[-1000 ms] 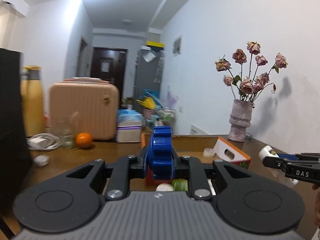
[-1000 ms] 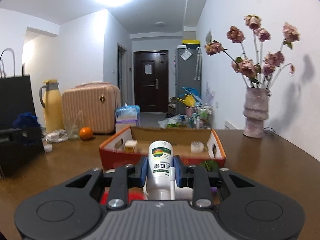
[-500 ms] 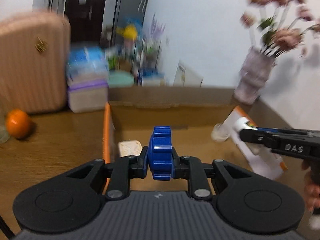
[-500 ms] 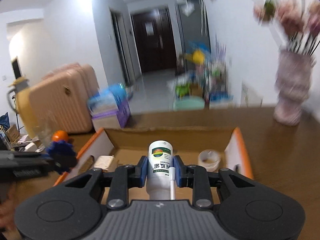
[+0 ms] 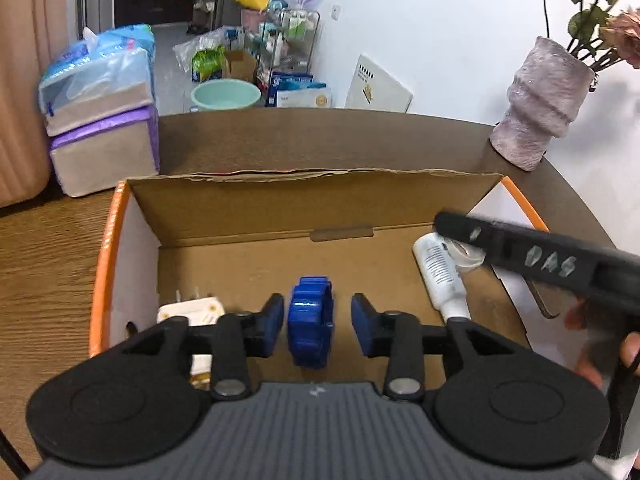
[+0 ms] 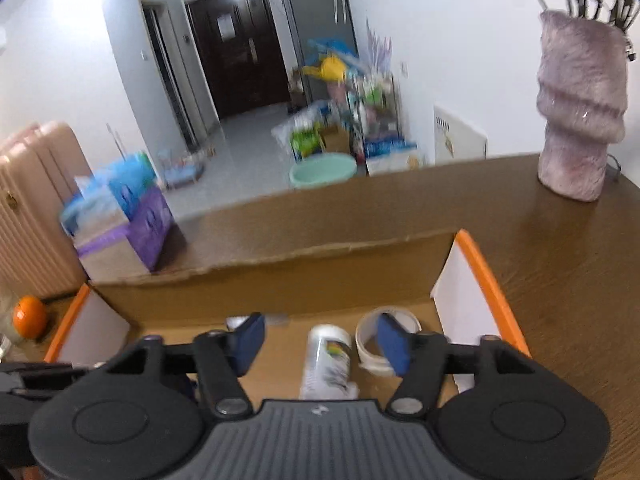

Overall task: Organize rigid objects
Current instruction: 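Carry the blue cap into the box and release while the right tool drops the white tube in, then withdraw both open tools from the box toward the remaining items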

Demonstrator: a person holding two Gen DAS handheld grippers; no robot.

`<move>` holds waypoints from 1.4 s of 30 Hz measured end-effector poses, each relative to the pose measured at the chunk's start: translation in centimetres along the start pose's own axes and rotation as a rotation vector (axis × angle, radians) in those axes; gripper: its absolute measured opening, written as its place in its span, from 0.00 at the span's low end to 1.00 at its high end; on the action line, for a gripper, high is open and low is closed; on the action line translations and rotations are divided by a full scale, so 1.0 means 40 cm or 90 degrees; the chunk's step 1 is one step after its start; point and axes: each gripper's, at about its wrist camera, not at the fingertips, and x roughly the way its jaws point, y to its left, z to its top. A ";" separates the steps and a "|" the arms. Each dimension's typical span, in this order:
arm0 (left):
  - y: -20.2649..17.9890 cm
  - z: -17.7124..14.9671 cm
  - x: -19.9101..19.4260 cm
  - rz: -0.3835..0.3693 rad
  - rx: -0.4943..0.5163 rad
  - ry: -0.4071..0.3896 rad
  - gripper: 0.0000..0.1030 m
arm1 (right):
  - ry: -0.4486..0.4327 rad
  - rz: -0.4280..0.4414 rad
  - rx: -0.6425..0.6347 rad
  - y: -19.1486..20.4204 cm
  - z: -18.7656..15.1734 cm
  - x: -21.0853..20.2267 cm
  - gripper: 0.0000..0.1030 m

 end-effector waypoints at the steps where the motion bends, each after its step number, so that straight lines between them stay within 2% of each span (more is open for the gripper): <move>1: -0.001 -0.008 -0.012 0.005 0.000 -0.009 0.37 | -0.023 0.007 0.003 -0.003 -0.003 -0.019 0.61; 3: 0.013 -0.038 -0.060 0.009 -0.014 -0.033 0.38 | -0.040 0.004 -0.005 0.000 -0.004 -0.056 0.61; 5: 0.025 -0.072 -0.125 0.003 -0.024 -0.058 0.43 | -0.050 0.032 -0.041 0.011 -0.006 -0.119 0.63; 6: 0.029 -0.096 -0.166 0.006 -0.015 -0.073 0.46 | -0.060 0.050 -0.062 0.013 -0.015 -0.157 0.68; 7: 0.028 -0.119 -0.206 0.016 0.002 -0.095 0.48 | -0.071 0.060 -0.081 0.016 -0.026 -0.193 0.75; 8: 0.024 -0.142 -0.246 0.027 0.023 -0.121 0.49 | -0.087 0.066 -0.103 0.016 -0.044 -0.238 0.78; 11: 0.003 -0.217 -0.355 0.093 0.066 -0.206 0.52 | -0.101 0.065 -0.133 0.009 -0.086 -0.344 0.80; 13: -0.008 -0.273 -0.427 0.099 0.066 -0.263 0.56 | -0.113 0.075 -0.126 0.002 -0.111 -0.409 0.84; 16: -0.024 -0.380 -0.546 0.076 0.052 -0.355 0.66 | -0.163 0.082 -0.113 -0.011 -0.159 -0.497 0.87; 21: -0.073 -0.567 -0.705 0.105 0.067 -0.449 0.80 | -0.229 0.061 -0.108 -0.026 -0.262 -0.629 0.93; 26: -0.113 -0.728 -0.810 0.114 0.068 -0.475 0.84 | -0.271 0.050 -0.122 -0.001 -0.379 -0.745 0.95; 31: -0.147 -0.862 -0.856 0.125 0.065 -0.501 0.87 | -0.329 0.052 -0.126 0.040 -0.527 -0.847 0.98; 34: -0.165 -0.936 -0.856 0.118 0.082 -0.515 0.93 | -0.325 0.050 -0.130 0.053 -0.609 -0.879 1.00; 38: -0.179 -1.008 -0.819 0.092 0.075 -0.476 0.93 | -0.305 0.041 -0.103 0.057 -0.708 -0.914 1.00; 42: -0.187 -1.025 -0.789 0.091 0.084 -0.427 0.96 | -0.279 0.018 -0.086 0.041 -0.756 -0.945 1.00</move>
